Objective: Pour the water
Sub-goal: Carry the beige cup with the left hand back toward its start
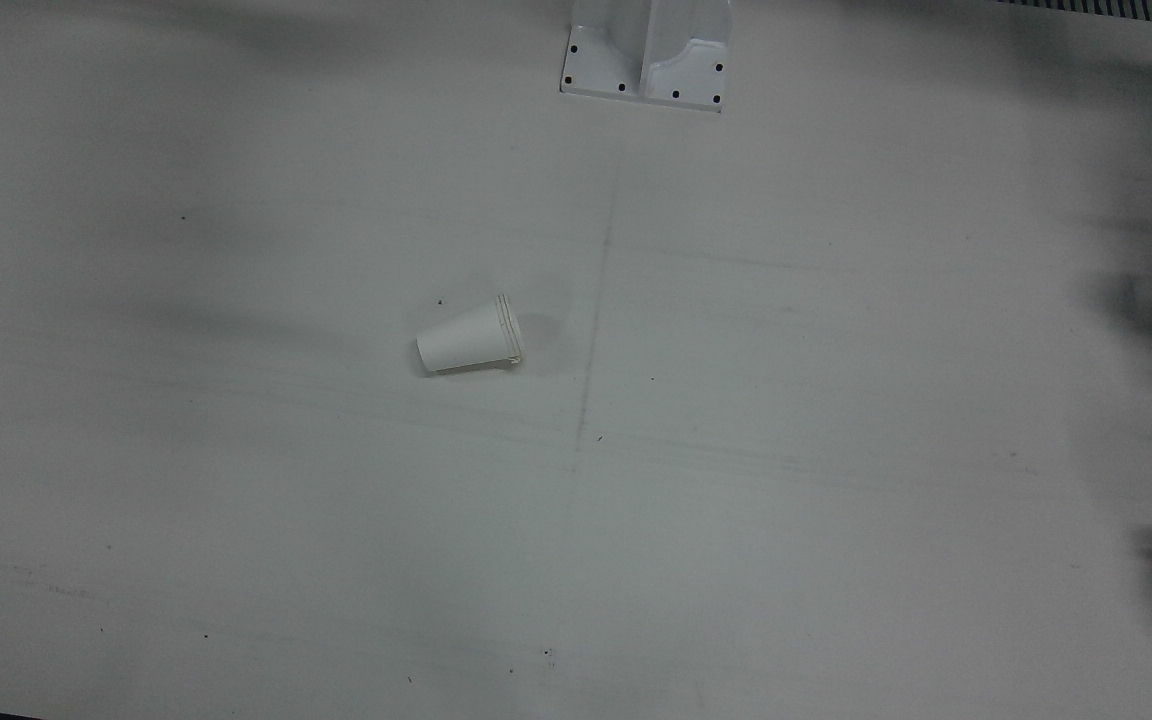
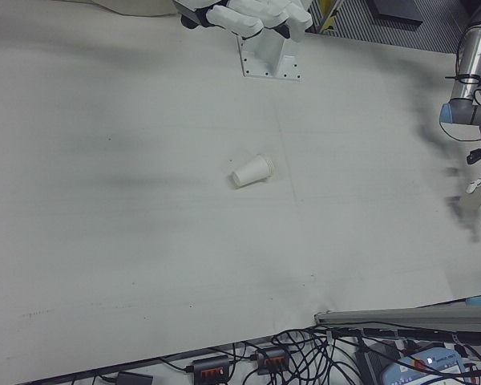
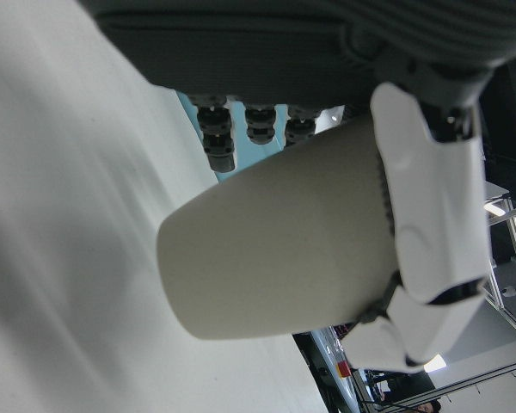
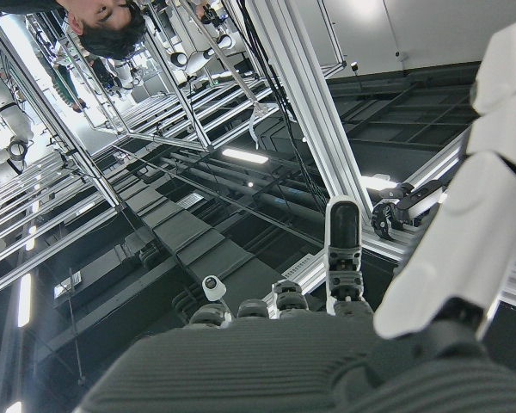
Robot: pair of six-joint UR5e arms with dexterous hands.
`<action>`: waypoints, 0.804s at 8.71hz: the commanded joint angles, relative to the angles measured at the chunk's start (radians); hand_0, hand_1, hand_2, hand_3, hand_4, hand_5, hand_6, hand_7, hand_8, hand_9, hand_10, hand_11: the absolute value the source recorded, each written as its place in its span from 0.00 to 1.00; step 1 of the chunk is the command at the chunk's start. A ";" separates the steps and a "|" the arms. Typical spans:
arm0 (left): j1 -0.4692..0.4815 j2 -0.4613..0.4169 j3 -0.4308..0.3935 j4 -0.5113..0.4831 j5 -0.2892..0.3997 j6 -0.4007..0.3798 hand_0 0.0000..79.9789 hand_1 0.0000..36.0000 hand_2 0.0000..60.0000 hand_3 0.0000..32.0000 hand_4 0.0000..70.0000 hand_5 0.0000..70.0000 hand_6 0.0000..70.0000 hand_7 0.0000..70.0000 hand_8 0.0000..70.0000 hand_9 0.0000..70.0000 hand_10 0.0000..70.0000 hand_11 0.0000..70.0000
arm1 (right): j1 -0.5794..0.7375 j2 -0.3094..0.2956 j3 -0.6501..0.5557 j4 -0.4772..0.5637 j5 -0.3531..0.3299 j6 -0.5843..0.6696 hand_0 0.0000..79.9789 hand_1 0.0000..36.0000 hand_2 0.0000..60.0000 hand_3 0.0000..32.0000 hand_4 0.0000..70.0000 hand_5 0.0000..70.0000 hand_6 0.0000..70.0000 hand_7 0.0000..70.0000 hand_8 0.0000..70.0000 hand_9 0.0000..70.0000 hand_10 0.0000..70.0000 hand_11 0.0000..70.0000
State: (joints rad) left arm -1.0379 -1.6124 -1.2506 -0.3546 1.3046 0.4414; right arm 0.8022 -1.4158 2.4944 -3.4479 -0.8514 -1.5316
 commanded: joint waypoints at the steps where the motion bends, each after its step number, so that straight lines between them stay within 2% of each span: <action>1: -0.001 0.025 0.040 -0.041 -0.015 0.005 0.68 1.00 1.00 0.00 0.55 0.85 0.15 0.21 0.07 0.12 0.13 0.23 | -0.001 0.000 0.004 -0.001 0.000 0.002 0.56 0.30 0.24 0.00 0.19 0.72 0.07 0.11 0.00 0.01 0.00 0.01; 3: -0.001 0.038 0.039 -0.053 -0.013 -0.001 0.69 0.94 1.00 0.00 0.53 0.78 0.14 0.20 0.06 0.11 0.13 0.22 | -0.003 0.000 0.005 -0.001 0.000 0.002 0.56 0.30 0.23 0.00 0.19 0.71 0.07 0.11 0.00 0.01 0.00 0.01; 4: 0.001 0.045 0.040 -0.050 -0.013 -0.001 0.70 0.92 1.00 0.00 0.50 0.59 0.13 0.19 0.05 0.09 0.12 0.21 | -0.003 0.000 0.006 -0.001 0.002 0.002 0.56 0.30 0.24 0.00 0.19 0.72 0.07 0.11 0.00 0.01 0.00 0.02; 5: -0.001 0.051 0.040 -0.052 -0.013 -0.003 0.69 0.92 1.00 0.00 0.48 0.45 0.11 0.18 0.03 0.07 0.12 0.21 | -0.003 0.000 0.015 -0.001 0.002 0.002 0.56 0.30 0.24 0.00 0.19 0.71 0.07 0.11 0.00 0.01 0.00 0.02; 6: -0.001 0.060 0.040 -0.060 -0.013 -0.001 0.70 0.85 0.87 0.00 0.46 0.29 0.11 0.15 0.03 0.05 0.11 0.19 | -0.003 0.000 0.020 -0.001 0.002 0.002 0.56 0.30 0.23 0.00 0.19 0.71 0.07 0.11 0.00 0.01 0.00 0.02; 7: -0.001 0.060 0.062 -0.072 -0.013 -0.004 0.71 0.81 0.73 0.00 0.44 0.19 0.09 0.13 0.02 0.03 0.09 0.17 | -0.003 0.000 0.020 -0.001 0.002 0.002 0.57 0.30 0.23 0.00 0.19 0.69 0.07 0.11 0.00 0.01 0.00 0.02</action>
State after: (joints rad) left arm -1.0382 -1.5615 -1.2105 -0.4088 1.2916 0.4401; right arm 0.7993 -1.4159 2.5081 -3.4484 -0.8500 -1.5294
